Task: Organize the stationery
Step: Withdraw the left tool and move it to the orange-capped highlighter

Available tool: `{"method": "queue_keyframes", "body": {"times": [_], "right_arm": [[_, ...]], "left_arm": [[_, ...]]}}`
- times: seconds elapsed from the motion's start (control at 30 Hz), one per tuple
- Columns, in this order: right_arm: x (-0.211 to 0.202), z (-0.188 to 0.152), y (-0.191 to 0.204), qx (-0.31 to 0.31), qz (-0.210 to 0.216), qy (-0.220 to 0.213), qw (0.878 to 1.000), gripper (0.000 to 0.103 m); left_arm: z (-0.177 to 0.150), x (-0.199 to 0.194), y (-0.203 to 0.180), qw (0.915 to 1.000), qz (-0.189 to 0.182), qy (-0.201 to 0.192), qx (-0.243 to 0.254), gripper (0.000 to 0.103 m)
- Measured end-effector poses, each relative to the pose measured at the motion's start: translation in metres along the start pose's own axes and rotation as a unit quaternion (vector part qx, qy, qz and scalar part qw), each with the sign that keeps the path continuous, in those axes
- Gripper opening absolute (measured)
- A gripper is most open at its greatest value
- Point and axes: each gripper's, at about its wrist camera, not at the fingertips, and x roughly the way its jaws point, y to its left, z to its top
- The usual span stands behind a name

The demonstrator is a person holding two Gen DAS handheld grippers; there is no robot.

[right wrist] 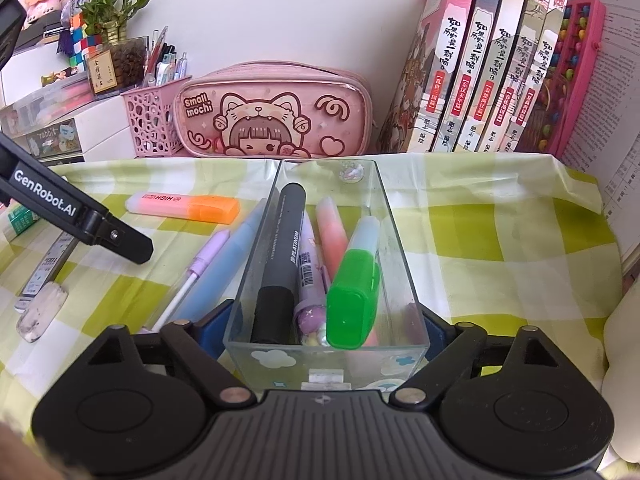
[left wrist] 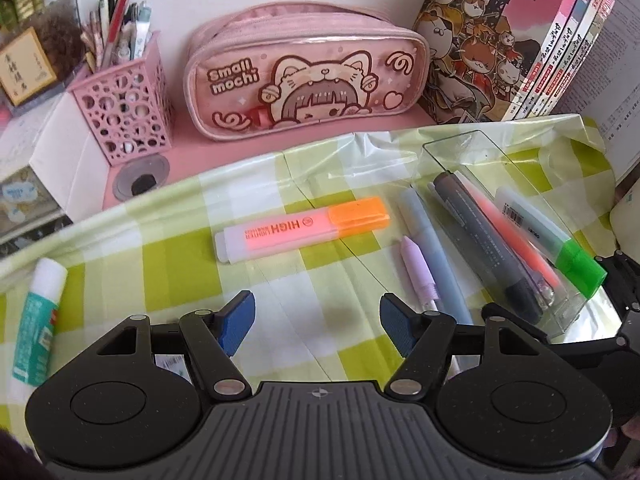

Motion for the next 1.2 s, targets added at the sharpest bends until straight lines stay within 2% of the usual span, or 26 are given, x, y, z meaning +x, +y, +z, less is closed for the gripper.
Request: {"method": "queue_keyframes", "body": {"times": [0.13,0.27,0.47,0.53,0.63,0.83,0.9,0.93,1.07,1.13,1.2], "right_arm": [[-0.001,-0.001,0.001,-0.001,-0.001,0.001,1.0,0.087],[-0.001,-0.001,0.0,-0.001,0.001,0.002,1.0,0.088],[0.0,-0.001,0.001,-0.003,0.006,0.006,1.0,0.092],[0.0,-0.001,0.002,-0.005,0.007,0.007,1.0,0.093],[0.001,-0.001,0.003,-0.006,0.01,0.009,1.0,0.095],[0.002,0.0,0.003,-0.008,0.012,0.011,1.0,0.097],[0.002,0.0,0.003,-0.008,0.013,0.011,1.0,0.097],[0.002,0.0,0.003,-0.008,0.012,0.011,1.0,0.097],[0.002,0.0,0.003,-0.008,0.012,0.011,1.0,0.097],[0.002,0.0,0.003,-0.008,0.012,0.011,1.0,0.097],[0.002,0.0,0.003,-0.008,0.013,0.01,1.0,0.097]], "left_arm": [[0.006,0.002,-0.005,0.9961,0.032,-0.034,0.075,0.069],[0.012,0.008,-0.01,0.9856,0.026,-0.053,0.159,0.07],[0.016,0.025,-0.016,0.9707,0.011,-0.024,0.239,0.075],[0.018,0.028,-0.012,0.9719,0.006,-0.018,0.235,0.08],[0.024,0.033,0.001,0.9823,-0.021,0.007,0.186,0.08],[0.015,0.024,-0.004,0.979,-0.026,0.031,0.2,0.075],[0.012,0.019,-0.005,0.9803,-0.062,0.051,0.181,0.046],[0.01,0.017,-0.005,0.9798,-0.087,0.065,0.168,0.043],[-0.008,0.007,-0.022,0.9693,-0.116,0.071,0.205,0.047],[-0.013,0.004,-0.028,0.966,-0.104,0.066,0.227,0.051],[-0.014,0.002,-0.03,0.9641,-0.072,0.047,0.251,0.062]]}}
